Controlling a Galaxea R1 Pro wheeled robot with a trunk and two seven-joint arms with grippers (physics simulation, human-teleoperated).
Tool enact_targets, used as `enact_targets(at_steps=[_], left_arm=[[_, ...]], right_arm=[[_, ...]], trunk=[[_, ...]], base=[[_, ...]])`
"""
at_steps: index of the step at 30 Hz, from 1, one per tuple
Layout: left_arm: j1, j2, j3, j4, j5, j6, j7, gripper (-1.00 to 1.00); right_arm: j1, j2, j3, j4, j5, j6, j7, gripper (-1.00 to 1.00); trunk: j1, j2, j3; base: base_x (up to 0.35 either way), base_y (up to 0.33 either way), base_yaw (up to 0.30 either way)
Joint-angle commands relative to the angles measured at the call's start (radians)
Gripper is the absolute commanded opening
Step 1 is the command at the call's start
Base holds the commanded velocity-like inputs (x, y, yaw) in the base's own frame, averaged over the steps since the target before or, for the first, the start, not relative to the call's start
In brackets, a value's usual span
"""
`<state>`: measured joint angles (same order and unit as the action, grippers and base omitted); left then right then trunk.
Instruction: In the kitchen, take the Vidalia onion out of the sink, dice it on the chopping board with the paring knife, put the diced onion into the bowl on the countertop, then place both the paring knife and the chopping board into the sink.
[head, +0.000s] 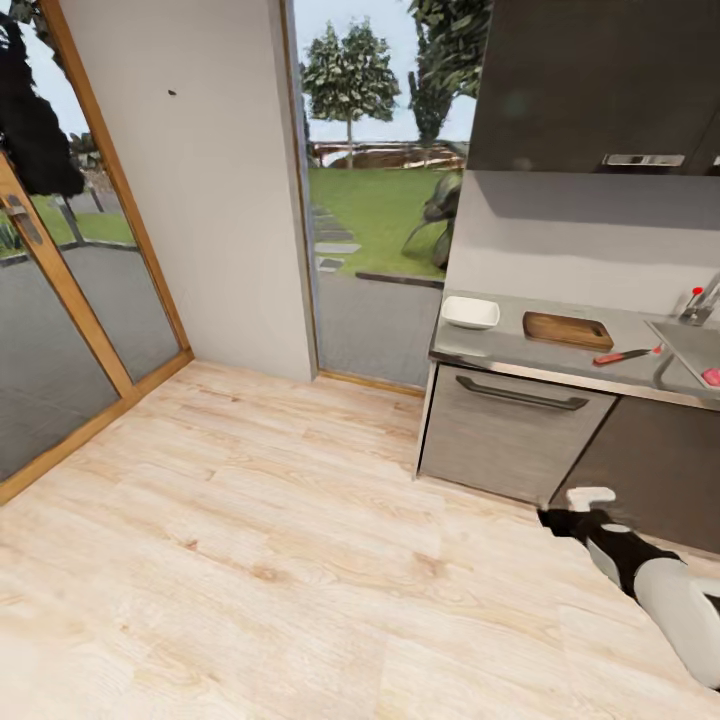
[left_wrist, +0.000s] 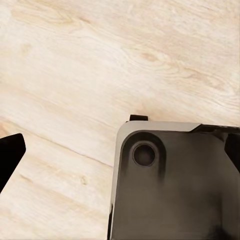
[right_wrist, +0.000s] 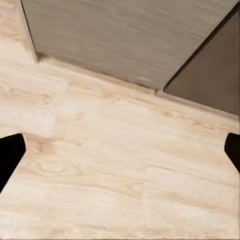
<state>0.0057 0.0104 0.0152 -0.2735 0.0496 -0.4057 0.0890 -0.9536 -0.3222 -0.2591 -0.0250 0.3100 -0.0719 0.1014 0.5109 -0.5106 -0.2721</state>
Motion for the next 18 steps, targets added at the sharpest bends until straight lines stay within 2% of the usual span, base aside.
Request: enact_targets(at_steps=[1,2,3,4,5,6,7,8,10,13,15,16,17,18], left_arm=[[0.0,0.0,0.0,-0.002,0.005,-0.001,-0.001,1.0],[0.0,0.0,0.0,-0.003,0.004,0.0,-0.001,1.0],[0.0,0.0,0.0,-0.004,0.004,0.001,-0.001,1.0],[0.0,-0.001,0.0,-0.008,0.003,0.001,-0.001,1.0],[-0.001,-0.001,0.0,-0.018,0.003,0.003,-0.001,1.0],[-0.001,-0.001,0.0,-0.026,0.003,0.005,-0.001,1.0],[-0.001,-0.002,0.0,-0.046,0.003,0.015,-0.001,1.0],[-0.001,-0.003,0.0,-0.072,0.003,0.036,-0.001,1.0],[-0.001,-0.004,0.0,-0.156,0.003,0.126,-0.003,1.0],[-0.001,-0.015,-0.001,-0.265,0.002,0.23,-0.006,1.0],[-0.001,-0.019,-0.001,-0.303,0.002,0.258,-0.007,1.0],[-0.001,-0.025,-0.001,-0.363,0.001,0.291,-0.007,1.0],[-0.001,-0.026,-0.001,-0.374,0.001,0.296,-0.007,1.0],[-0.001,-0.029,-0.001,-0.394,0.001,0.305,-0.007,1.0]], right_arm=[[0.044,0.001,-0.009,0.004,0.013,-0.037,0.006,1.0],[0.067,0.001,-0.009,0.005,0.014,-0.055,0.006,1.0],[0.123,0.007,-0.009,0.007,0.016,-0.095,0.007,1.0],[0.216,0.032,-0.01,0.007,0.017,-0.17,0.008,1.0],[0.27,0.058,-0.01,0.008,0.018,-0.227,0.003,1.0],[0.294,0.072,-0.01,0.008,0.019,-0.253,-0.001,1.0],[0.339,0.1,-0.01,0.009,0.02,-0.293,-0.01,1.0],[0.384,0.123,-0.01,0.009,0.02,-0.322,-0.021,1.0],[0.478,0.175,-0.01,0.009,0.021,-0.361,-0.044,1.0],[0.566,0.226,-0.011,0.01,0.021,-0.432,-0.072,1.0],[0.597,0.245,-0.01,0.01,0.021,-0.47,-0.091,1.0],[0.648,0.291,-0.011,0.01,0.021,-0.529,-0.155,1.0],[0.657,0.303,-0.011,0.01,0.021,-0.538,-0.177,1.0],[0.67,0.326,-0.011,0.009,0.022,-0.552,-0.231,1.0]], trunk=[[0.0,-0.001,-0.001],[0.0,-0.001,-0.001],[0.0,-0.001,-0.001],[0.0,-0.001,-0.001],[0.0,-0.001,-0.001],[0.0,-0.001,-0.001],[0.0,-0.001,-0.001],[0.0,-0.001,-0.001],[0.0,-0.001,-0.001],[0.0,-0.001,-0.001],[0.0,-0.001,-0.001],[0.0,-0.001,-0.001],[0.0,-0.001,-0.001],[0.0,-0.001,-0.001]], base=[[0.0,0.0,0.0],[0.0,0.0,0.0],[0.0,0.0,0.0],[0.0,0.0,0.0],[0.0,0.0,0.0],[0.0,0.0,0.0],[0.0,0.0,0.0],[0.0,0.0,0.0],[0.0,0.0,0.0],[0.0,0.0,0.0],[0.0,0.0,0.0],[0.0,0.0,0.0],[0.0,0.0,0.0],[0.0,0.0,0.0]])
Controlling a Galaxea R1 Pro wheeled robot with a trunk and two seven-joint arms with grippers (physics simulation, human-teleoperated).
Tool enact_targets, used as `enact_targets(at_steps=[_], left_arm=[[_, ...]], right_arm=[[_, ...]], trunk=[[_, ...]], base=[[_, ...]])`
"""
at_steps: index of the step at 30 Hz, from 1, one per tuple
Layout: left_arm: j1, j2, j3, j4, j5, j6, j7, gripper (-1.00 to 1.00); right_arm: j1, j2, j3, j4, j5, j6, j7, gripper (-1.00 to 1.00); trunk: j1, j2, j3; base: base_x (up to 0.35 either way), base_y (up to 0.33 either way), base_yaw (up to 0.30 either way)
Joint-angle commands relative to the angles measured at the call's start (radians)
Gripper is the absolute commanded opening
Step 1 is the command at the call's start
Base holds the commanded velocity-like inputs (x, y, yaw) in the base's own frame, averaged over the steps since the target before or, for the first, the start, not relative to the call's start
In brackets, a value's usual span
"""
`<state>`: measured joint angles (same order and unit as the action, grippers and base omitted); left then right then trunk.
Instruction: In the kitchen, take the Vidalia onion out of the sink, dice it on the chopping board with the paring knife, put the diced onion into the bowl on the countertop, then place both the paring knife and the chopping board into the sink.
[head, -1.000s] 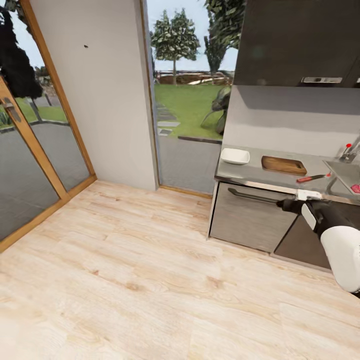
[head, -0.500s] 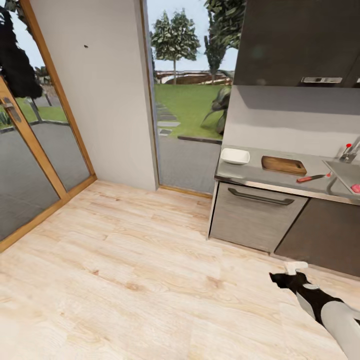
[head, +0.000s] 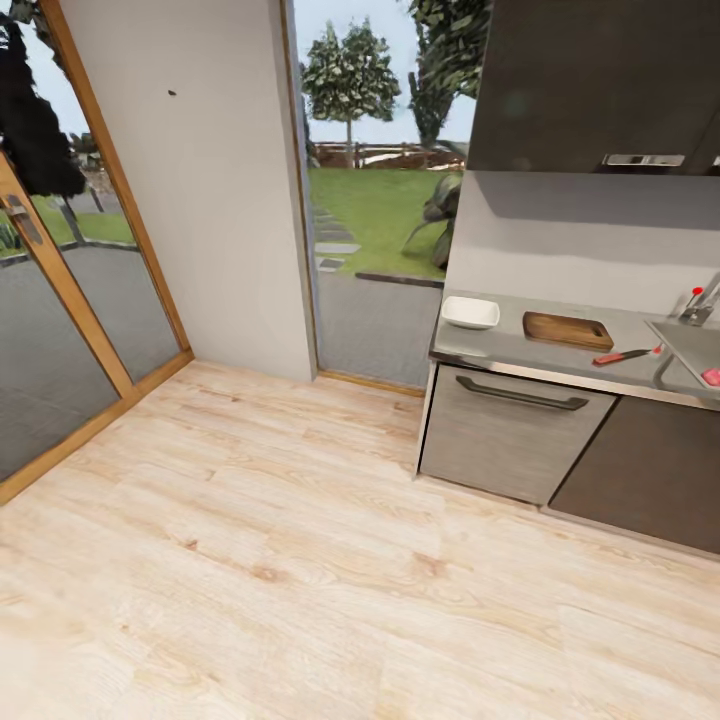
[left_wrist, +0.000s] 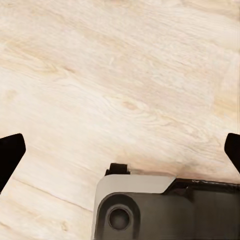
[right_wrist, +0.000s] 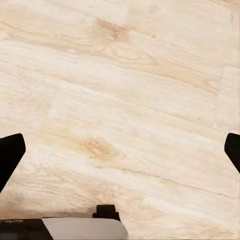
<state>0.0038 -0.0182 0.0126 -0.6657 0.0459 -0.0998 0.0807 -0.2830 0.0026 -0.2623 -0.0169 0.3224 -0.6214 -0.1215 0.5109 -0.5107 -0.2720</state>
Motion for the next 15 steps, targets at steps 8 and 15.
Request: enact_targets(at_steps=[8,15], left_arm=[[-0.002,-0.022,0.001,-0.225,0.005,0.178,0.005,1.0],[-0.007,-0.034,0.001,-0.565,0.005,0.446,0.011,1.0]], right_arm=[[0.023,0.062,-0.001,-0.101,0.013,-0.037,-0.289,1.0],[0.024,0.054,0.02,-0.179,0.015,-0.049,-0.191,1.0]], trunk=[[0.0,-0.001,-0.001],[0.0,-0.001,-0.001]], base=[[0.0,0.0,0.0],[0.0,0.0,0.0]])
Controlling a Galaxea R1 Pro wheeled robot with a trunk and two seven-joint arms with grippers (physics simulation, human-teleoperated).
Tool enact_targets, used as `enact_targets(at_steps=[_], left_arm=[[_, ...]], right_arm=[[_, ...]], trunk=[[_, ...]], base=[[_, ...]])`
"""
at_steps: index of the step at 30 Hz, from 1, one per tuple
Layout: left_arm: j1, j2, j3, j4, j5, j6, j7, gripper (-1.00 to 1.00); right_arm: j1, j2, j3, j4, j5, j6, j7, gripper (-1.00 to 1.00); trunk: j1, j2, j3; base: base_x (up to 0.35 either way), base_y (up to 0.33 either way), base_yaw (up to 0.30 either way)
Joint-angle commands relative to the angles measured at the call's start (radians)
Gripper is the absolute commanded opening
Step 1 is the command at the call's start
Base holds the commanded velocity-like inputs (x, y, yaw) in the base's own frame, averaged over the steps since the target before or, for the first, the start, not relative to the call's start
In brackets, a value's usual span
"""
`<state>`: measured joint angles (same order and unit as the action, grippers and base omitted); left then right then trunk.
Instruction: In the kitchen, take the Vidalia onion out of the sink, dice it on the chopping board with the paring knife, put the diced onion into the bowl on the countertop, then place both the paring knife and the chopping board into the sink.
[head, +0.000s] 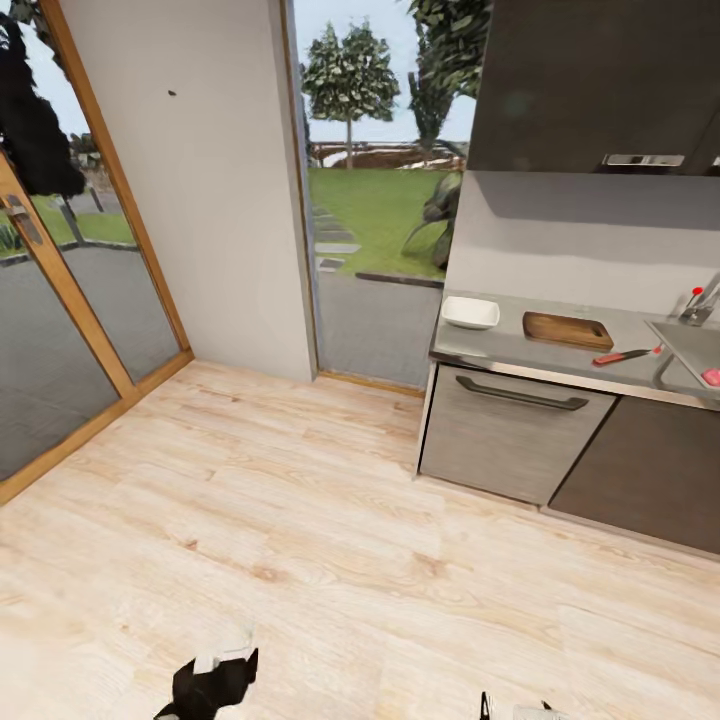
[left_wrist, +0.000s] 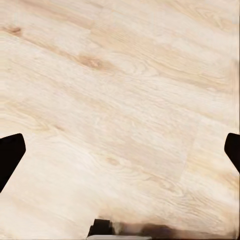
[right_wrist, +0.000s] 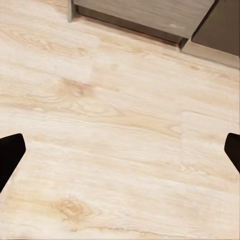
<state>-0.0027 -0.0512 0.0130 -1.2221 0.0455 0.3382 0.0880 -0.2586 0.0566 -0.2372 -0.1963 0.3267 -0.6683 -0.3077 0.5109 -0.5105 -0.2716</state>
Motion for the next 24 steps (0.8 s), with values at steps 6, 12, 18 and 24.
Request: enact_targets(at_steps=[6,12,18,24], left_arm=[[-0.08,-0.04,-0.001,-0.219,-0.001,0.27,0.003,1.0],[-0.302,-0.07,-0.002,-0.232,-0.002,0.492,0.004,1.0],[-0.71,-0.089,-0.002,-0.058,0.001,0.638,0.006,1.0],[-0.886,-0.098,-0.008,-0.014,0.001,0.656,0.007,1.0]], right_arm=[[-0.001,-0.001,-0.008,-0.001,0.009,-0.002,0.023,1.0],[-0.001,-0.003,-0.01,-0.002,0.009,-0.002,0.024,1.0],[-0.001,-0.004,-0.01,-0.002,0.008,-0.002,0.024,1.0],[-0.001,-0.003,-0.009,-0.001,0.008,-0.002,0.024,1.0]], trunk=[[0.0,-0.001,-0.002],[0.0,-0.001,-0.002],[0.0,-0.001,-0.002],[0.0,-0.001,-0.002]], base=[[0.0,0.0,0.0],[0.0,0.0,0.0],[0.0,0.0,0.0],[0.0,0.0,0.0]])
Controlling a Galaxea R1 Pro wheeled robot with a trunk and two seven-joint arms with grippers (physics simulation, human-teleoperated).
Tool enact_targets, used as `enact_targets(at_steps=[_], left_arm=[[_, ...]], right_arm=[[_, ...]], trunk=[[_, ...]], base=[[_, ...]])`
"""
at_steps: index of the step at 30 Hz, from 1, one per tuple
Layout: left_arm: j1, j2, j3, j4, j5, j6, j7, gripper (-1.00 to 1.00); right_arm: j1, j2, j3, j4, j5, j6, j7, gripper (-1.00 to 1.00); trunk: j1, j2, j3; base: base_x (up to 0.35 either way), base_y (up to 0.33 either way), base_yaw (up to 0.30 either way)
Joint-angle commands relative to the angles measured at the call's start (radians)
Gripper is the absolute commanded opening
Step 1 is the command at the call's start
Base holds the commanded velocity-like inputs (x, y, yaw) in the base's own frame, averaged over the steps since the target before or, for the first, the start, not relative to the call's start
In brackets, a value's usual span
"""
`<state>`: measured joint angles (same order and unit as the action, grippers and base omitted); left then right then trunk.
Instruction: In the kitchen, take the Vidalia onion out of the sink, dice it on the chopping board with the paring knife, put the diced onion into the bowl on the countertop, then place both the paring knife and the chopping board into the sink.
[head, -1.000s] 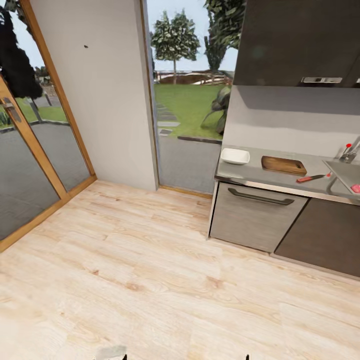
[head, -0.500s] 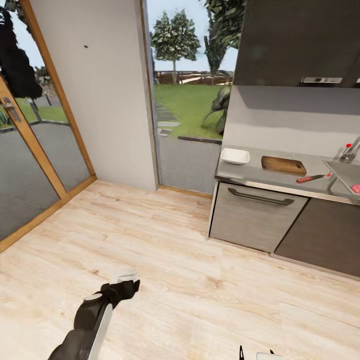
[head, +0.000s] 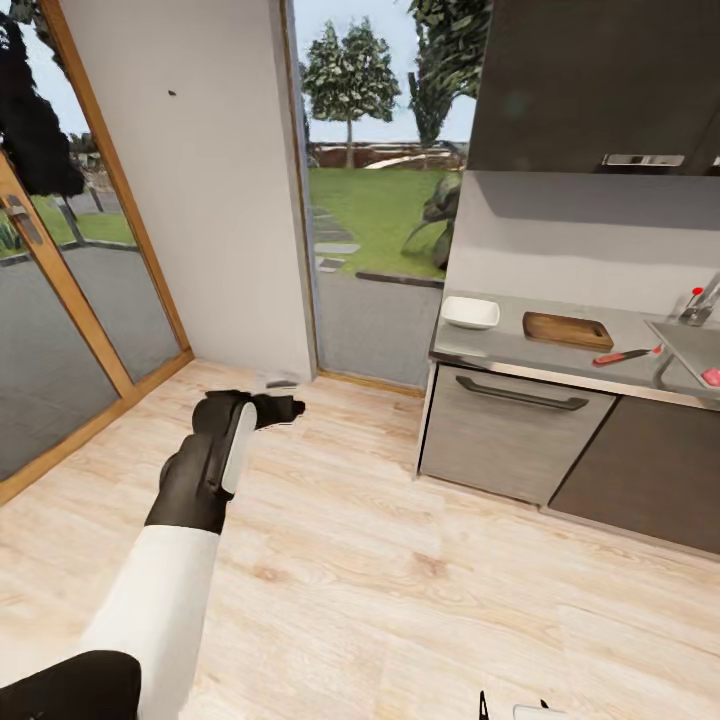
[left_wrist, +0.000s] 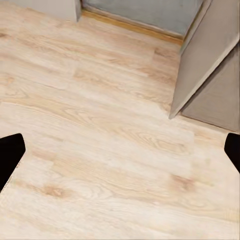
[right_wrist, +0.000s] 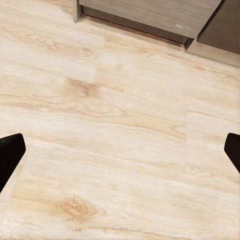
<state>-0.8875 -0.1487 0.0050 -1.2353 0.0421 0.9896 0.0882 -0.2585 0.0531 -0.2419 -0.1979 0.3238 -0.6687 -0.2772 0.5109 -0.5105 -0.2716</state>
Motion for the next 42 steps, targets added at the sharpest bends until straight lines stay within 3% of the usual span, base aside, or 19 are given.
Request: enact_targets(at_steps=[1,5,8,42], left_arm=[[-0.01,-0.001,-0.015,-0.008,0.004,0.005,0.006,1.0],[-0.022,0.009,-0.124,-0.056,0.003,0.007,0.005,1.0],[-0.025,0.013,-0.156,-0.084,0.002,0.006,0.005,1.0],[-0.025,0.008,-0.162,-0.06,0.004,0.004,0.005,1.0]], right_arm=[[-0.001,0.0,-0.005,0.0,0.011,-0.002,-0.007,1.0],[-0.001,0.001,-0.007,0.0,0.01,-0.002,-0.008,1.0],[-0.001,0.004,-0.008,0.0,0.009,-0.002,-0.009,1.0],[-0.001,0.008,-0.007,0.0,0.009,-0.002,-0.01,1.0]], trunk=[[0.0,-0.002,-0.002],[0.0,-0.002,-0.002],[0.0,-0.002,-0.002],[0.0,-0.002,0.034]], base=[[0.0,0.0,0.0],[0.0,0.0,0.0],[0.006,-0.007,-0.003],[0.16,-0.26,-0.162]])
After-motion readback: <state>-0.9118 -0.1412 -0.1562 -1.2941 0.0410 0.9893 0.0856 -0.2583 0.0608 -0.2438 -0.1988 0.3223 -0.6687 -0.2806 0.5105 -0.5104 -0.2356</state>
